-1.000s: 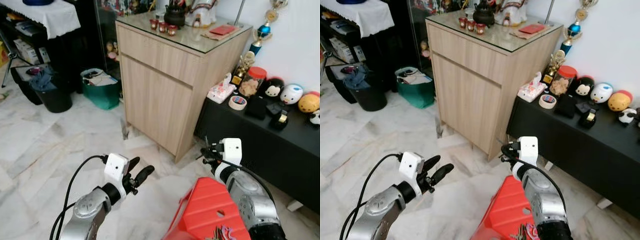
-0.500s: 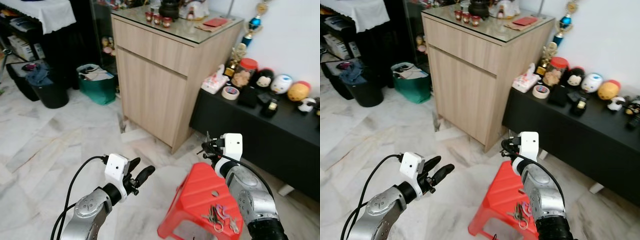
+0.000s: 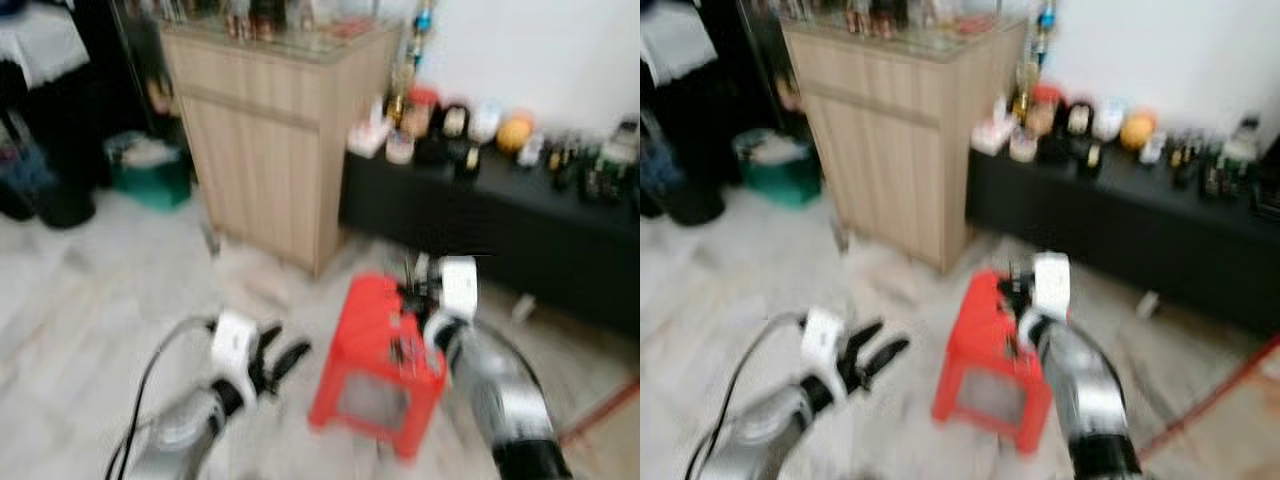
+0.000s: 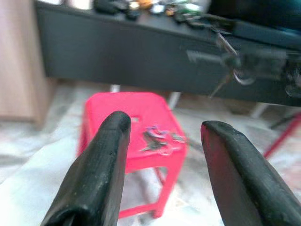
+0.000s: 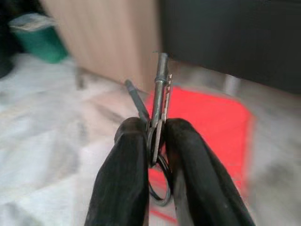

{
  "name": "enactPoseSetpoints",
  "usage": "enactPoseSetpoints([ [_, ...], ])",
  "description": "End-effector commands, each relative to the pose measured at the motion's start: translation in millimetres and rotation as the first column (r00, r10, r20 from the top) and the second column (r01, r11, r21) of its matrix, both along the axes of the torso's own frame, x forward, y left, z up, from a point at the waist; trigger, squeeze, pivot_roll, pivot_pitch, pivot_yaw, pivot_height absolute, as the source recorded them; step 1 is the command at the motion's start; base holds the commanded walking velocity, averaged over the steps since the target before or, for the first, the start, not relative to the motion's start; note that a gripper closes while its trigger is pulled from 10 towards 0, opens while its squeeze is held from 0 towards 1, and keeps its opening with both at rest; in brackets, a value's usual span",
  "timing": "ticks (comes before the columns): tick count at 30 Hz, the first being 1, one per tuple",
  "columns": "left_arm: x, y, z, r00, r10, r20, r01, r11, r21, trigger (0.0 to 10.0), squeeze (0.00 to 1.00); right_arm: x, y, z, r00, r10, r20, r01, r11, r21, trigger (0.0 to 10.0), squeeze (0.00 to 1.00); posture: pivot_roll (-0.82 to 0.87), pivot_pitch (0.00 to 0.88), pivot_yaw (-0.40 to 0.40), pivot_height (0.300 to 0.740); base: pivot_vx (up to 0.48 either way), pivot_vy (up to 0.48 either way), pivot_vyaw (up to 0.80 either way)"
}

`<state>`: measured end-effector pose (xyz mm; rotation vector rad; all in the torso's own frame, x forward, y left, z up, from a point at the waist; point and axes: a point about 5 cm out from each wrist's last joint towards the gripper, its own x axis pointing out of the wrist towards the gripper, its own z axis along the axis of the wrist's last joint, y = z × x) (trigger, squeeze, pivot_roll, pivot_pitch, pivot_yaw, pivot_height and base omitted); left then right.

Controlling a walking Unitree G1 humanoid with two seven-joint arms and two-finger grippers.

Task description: Hang keys on a hook

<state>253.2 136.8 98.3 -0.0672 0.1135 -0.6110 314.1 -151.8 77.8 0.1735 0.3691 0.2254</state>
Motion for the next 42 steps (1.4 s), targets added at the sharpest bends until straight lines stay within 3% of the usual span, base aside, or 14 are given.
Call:
enactPoseSetpoints([
  [1,-1.5,-1.6,1.1,1.000,-0.009,-0.002,0.009,1.000,-0.014,10.0,0.00,2.8,-1.4,4.8,1.000,0.001,0.009,-0.001,1.000,0.005,10.0,0.00,0.06,0.000,-0.084,0.740,-0.431,0.000,-0.80],
  [10,-2.6,-2.2,1.2,1.000,-0.018,-0.005,0.018,1.000,-0.008,10.0,0.00,3.3,-0.4,4.8,0.999,0.043,-0.006,-0.043,0.999,-0.007,10.0,0.00,0.06,0.000,-0.081,0.740,-0.432,0.000,-0.80],
  [14,-1.5,-2.4,1.6,1.000,-0.019,0.003,0.018,0.999,0.026,10.0,0.00,4.6,0.6,7.1,0.998,0.058,0.009,-0.058,0.998,-0.004,10.0,0.00,0.06,0.000,-0.079,0.740,0.000,0.000,0.00],
  [31,1.0,-5.0,10.6,0.999,-0.020,0.027,0.020,1.000,-0.001,10.0,0.00,4.3,2.2,8.7,0.996,0.090,0.017,-0.090,0.996,-0.008,10.0,0.00,0.07,0.000,-0.078,0.740,0.000,0.000,0.00],
  [37,0.3,-6.5,11.1,0.999,-0.047,0.022,0.047,0.999,0.013,10.0,0.00,3.3,8.0,12.5,0.983,0.180,0.032,-0.179,0.984,-0.026,10.0,0.00,0.07,0.000,-0.077,0.740,0.000,0.000,0.15],
  [39,-1.3,-9.7,10.7,0.994,-0.105,0.015,0.104,0.993,0.054,10.0,0.00,2.7,10.9,14.5,0.959,0.284,0.015,-0.283,0.957,-0.059,10.0,0.00,0.07,0.000,-0.077,0.740,0.000,0.000,0.45],
  [42,-3.1,-12.3,10.3,0.989,-0.148,0.007,0.147,0.987,0.067,10.0,0.00,2.5,11.1,16.3,0.941,0.338,0.010,-0.337,0.938,-0.083,10.0,0.00,0.07,0.000,-0.080,0.740,0.000,0.000,0.50],
])
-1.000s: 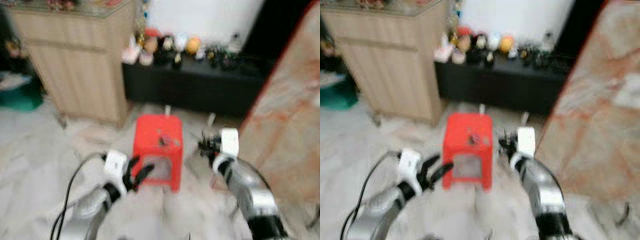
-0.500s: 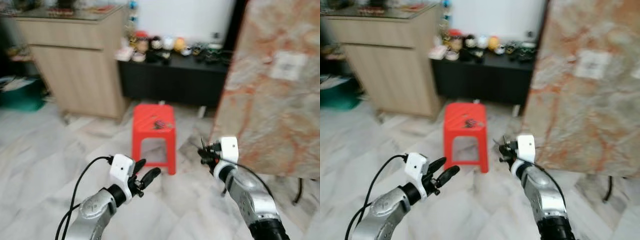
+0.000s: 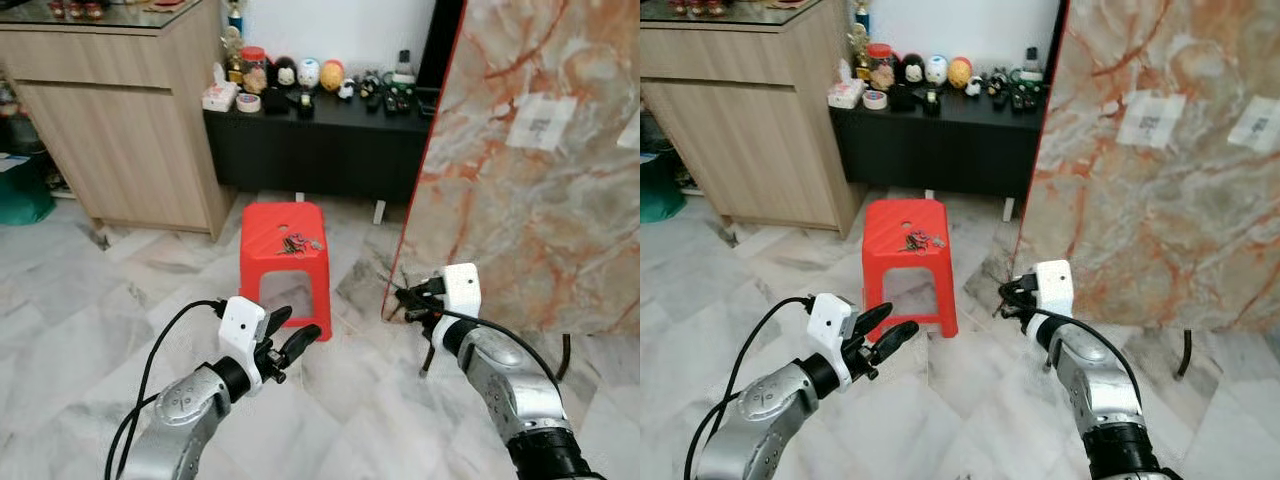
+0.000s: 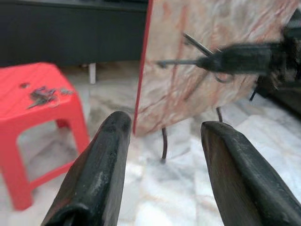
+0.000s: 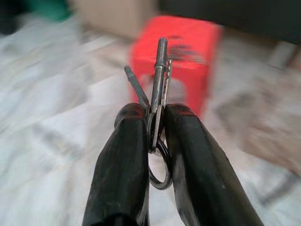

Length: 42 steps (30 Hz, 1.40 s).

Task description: Hang keys on a hook

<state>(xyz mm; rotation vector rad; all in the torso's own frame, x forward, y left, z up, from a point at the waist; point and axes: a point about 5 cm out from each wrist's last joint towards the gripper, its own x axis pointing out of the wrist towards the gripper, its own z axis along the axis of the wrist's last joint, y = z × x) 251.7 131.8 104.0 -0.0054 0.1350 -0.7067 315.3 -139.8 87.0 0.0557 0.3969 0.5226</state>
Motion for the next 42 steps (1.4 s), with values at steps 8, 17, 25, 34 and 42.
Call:
enactPoseSetpoints([
  [8,-0.6,-6.1,8.9,0.993,-0.119,0.011,0.118,0.991,0.055,10.0,0.00,3.1,-5.4,13.7,0.985,0.173,0.012,-0.172,0.984,-0.056,10.0,0.00,0.07,0.000,-0.083,0.740,0.000,0.000,0.64],
  [17,-1.2,-8.9,13.4,0.984,-0.180,0.009,0.179,0.981,0.080,10.0,0.00,-6.5,4.0,11.3,0.941,0.338,-0.002,-0.338,0.939,-0.069,10.0,0.00,0.08,0.000,-0.087,0.740,0.000,0.000,0.29],
  [25,-3.3,-9.6,13.6,0.979,-0.204,0.001,0.203,0.974,0.102,10.0,0.00,-10.0,4.9,12.5,0.920,0.391,-0.009,-0.391,0.920,-0.038,10.0,0.00,0.08,0.000,-0.085,0.740,0.000,0.000,0.20],
  [34,-6.0,-2.0,9.4,0.958,-0.288,-0.013,0.281,0.924,0.261,10.0,0.00,-20.3,6.9,15.6,0.830,0.558,-0.017,-0.558,0.828,-0.055,10.0,0.00,0.09,0.000,-0.080,0.740,0.000,0.000,0.00],
  [42,-1.9,6.7,10.6,0.939,-0.344,-0.019,0.329,0.876,0.354,10.0,0.00,-20.0,7.6,21.1,0.790,0.613,-0.009,-0.612,0.788,-0.074,10.0,0.00,0.09,0.000,-0.083,0.740,0.000,0.000,0.00],
])
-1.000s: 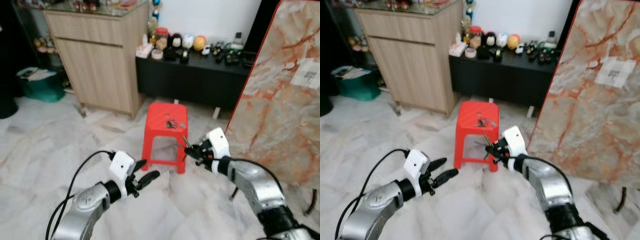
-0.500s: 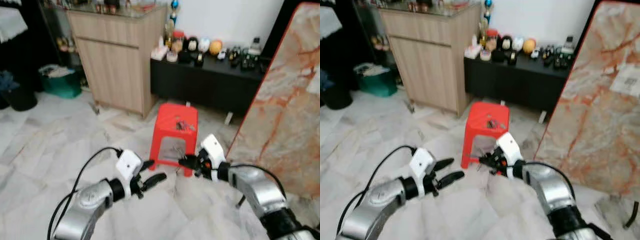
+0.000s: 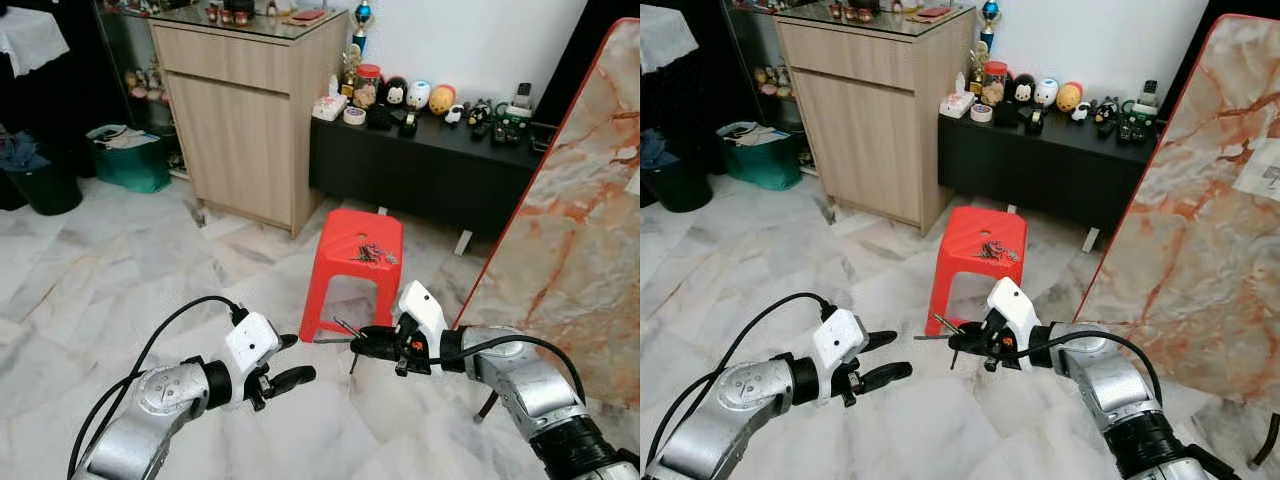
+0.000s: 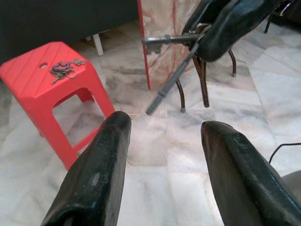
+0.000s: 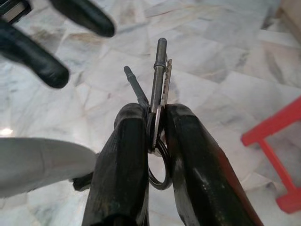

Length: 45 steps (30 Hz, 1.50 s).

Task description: Hang keys on a hook

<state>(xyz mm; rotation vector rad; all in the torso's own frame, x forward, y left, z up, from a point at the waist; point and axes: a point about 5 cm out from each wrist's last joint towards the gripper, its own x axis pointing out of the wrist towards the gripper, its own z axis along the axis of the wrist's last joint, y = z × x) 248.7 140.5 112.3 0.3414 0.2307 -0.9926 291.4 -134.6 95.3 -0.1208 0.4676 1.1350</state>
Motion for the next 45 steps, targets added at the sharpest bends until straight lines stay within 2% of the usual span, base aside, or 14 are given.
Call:
enactPoseSetpoints([
  [1,1.3,-2.0,2.3,0.999,-0.044,0.023,0.043,0.998,0.042,10.0,0.00,4.3,2.4,13.1,0.998,0.026,0.056,-0.027,1.000,0.000,10.0,0.00,0.09,0.000,-0.084,0.740,0.000,0.000,0.00],
  [13,11.8,-15.7,4.3,0.995,-0.082,0.057,0.080,0.996,0.031,10.0,0.00,-4.1,10.2,11.8,0.995,0.097,0.036,-0.098,0.995,0.023,10.0,0.00,0.09,0.000,-0.095,0.740,0.000,0.000,0.00],
  [26,12.8,-17.0,-3.3,0.995,-0.102,0.021,0.101,0.994,0.034,10.0,0.00,-2.2,13.7,15.9,0.995,0.079,0.056,-0.082,0.995,0.048,10.0,0.00,0.08,0.000,-0.082,0.740,0.000,0.000,0.00],
  [45,16.6,-17.6,-2.1,0.995,-0.086,0.042,0.086,0.996,0.019,10.0,0.00,-2.8,17.4,12.2,0.996,0.070,0.053,-0.073,0.996,0.048,10.0,0.00,0.08,0.000,-0.078,0.740,0.000,0.000,0.00],
])
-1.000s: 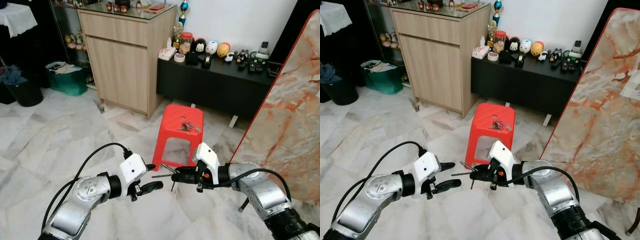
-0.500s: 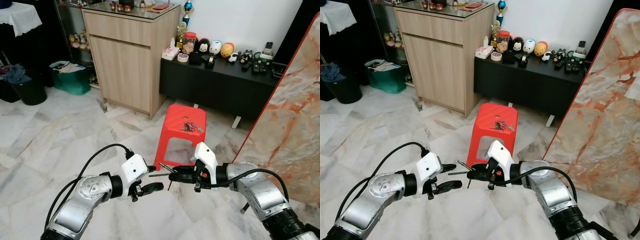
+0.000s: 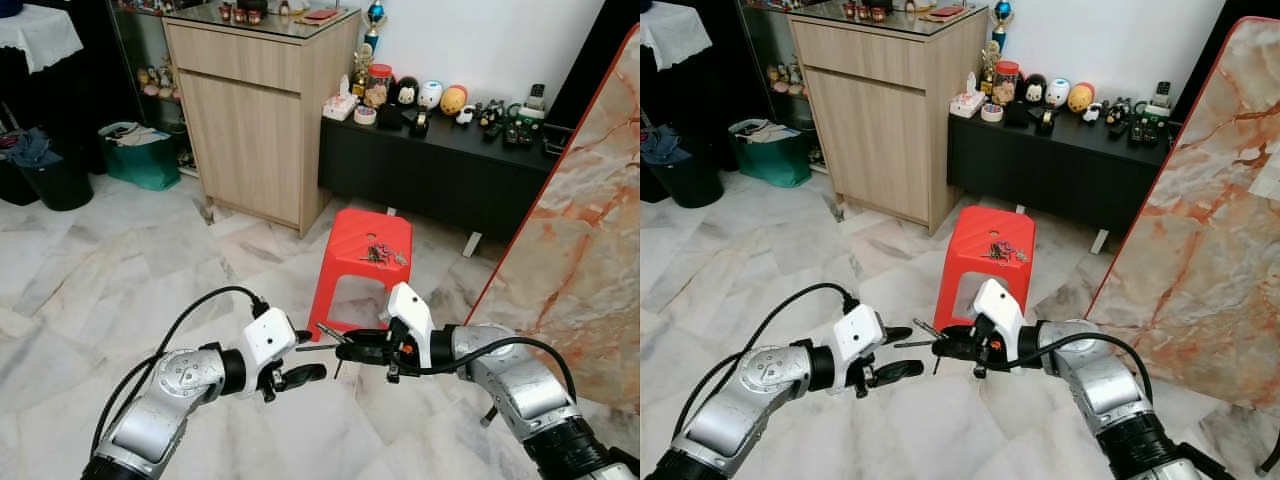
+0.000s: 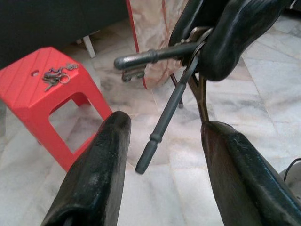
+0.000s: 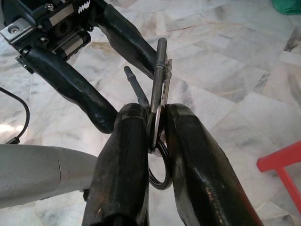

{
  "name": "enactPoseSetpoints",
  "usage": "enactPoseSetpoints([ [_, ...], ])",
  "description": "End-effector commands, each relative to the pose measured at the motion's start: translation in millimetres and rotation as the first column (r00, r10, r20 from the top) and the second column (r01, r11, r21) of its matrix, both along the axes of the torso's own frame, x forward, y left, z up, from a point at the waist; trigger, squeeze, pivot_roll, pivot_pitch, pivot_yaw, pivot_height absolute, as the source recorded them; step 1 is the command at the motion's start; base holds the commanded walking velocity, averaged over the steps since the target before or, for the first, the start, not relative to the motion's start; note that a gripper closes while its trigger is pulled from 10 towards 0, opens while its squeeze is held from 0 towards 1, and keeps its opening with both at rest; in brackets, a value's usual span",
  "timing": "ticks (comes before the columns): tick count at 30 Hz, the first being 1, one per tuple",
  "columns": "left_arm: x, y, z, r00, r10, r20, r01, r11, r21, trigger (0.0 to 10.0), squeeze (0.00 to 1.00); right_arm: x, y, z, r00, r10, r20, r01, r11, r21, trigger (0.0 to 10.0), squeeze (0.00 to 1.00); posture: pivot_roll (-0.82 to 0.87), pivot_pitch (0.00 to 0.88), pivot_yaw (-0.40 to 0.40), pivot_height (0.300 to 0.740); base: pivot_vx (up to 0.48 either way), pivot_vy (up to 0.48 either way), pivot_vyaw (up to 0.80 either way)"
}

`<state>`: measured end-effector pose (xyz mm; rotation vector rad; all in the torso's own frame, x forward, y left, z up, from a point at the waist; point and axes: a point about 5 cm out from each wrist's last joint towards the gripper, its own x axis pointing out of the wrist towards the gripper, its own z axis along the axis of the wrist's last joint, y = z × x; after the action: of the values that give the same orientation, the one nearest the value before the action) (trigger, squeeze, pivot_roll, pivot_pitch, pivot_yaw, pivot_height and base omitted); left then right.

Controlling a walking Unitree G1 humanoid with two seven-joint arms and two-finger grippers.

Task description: Hang keys on a hook

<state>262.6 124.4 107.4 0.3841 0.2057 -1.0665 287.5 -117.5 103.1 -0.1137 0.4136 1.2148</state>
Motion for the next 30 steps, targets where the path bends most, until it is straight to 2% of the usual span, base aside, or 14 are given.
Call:
enactPoseSetpoints([
  [1,2.7,-1.7,3.8,1.000,-0.003,0.020,0.003,1.000,-0.007,10.0,0.00,1.0,0.3,3.8,1.000,-0.002,0.021,0.002,1.000,0.003,10.0,0.00,0.08,0.000,-0.077,0.740,0.000,0.000,0.00],
  [2,2.7,-1.7,3.8,1.000,-0.003,0.020,0.003,1.000,-0.007,10.0,0.00,1.0,0.3,3.8,1.000,-0.002,0.021,0.002,1.000,0.003,10.0,0.00,0.08,0.000,-0.077,0.740,0.000,0.000,0.00],
  [3,2.8,-1.6,4.5,1.000,0.000,0.022,0.001,1.000,-0.012,6.9,0.00,0.9,0.5,3.8,1.000,-0.002,0.019,0.001,1.000,0.005,10.0,0.00,0.08,0.000,-0.077,0.740,0.000,0.000,0.00],
  [5,3.0,-1.6,5.1,1.000,0.003,0.026,-0.002,1.000,-0.016,6.9,0.00,0.8,0.6,3.7,1.000,0.000,0.018,0.000,1.000,0.005,10.0,0.00,0.08,0.000,-0.079,0.740,0.000,0.000,0.00],
  [6,3.0,-1.7,5.3,1.000,0.004,0.027,-0.004,1.000,-0.020,3.8,0.00,0.7,0.6,3.7,1.000,0.001,0.018,-0.001,1.000,0.005,10.0,0.00,0.08,0.000,-0.080,0.740,0.000,0.000,0.00],
  [7,3.0,-1.7,5.6,1.000,0.006,0.026,-0.005,1.000,-0.024,3.8,0.00,0.7,0.6,3.7,1.000,0.001,0.018,-0.001,1.000,0.005,10.0,0.00,0.08,0.000,-0.080,0.740,0.000,0.000,0.00],
  [8,2.9,-1.8,5.8,1.000,0.006,0.026,-0.005,1.000,-0.027,1.1,0.00,0.7,0.6,3.7,1.000,0.002,0.018,-0.002,1.000,0.005,10.0,0.00,0.08,0.000,-0.080,0.740,0.000,0.000,0.00],
  [9,2.6,-1.9,6.0,1.000,0.004,0.023,-0.003,1.000,-0.030,0.0,0.00,0.6,0.8,3.8,1.000,0.003,0.019,-0.003,1.000,0.005,10.0,0.00,0.08,0.000,-0.080,0.740,0.000,0.000,0.00],
  [30,0.3,-0.8,5.7,1.000,-0.024,0.003,0.024,0.999,-0.022,0.0,0.00,1.8,1.5,3.9,1.000,0.007,0.027,-0.007,1.000,-0.002,10.0,0.00,0.08,0.000,-0.080,0.740,0.000,0.000,0.00],
])
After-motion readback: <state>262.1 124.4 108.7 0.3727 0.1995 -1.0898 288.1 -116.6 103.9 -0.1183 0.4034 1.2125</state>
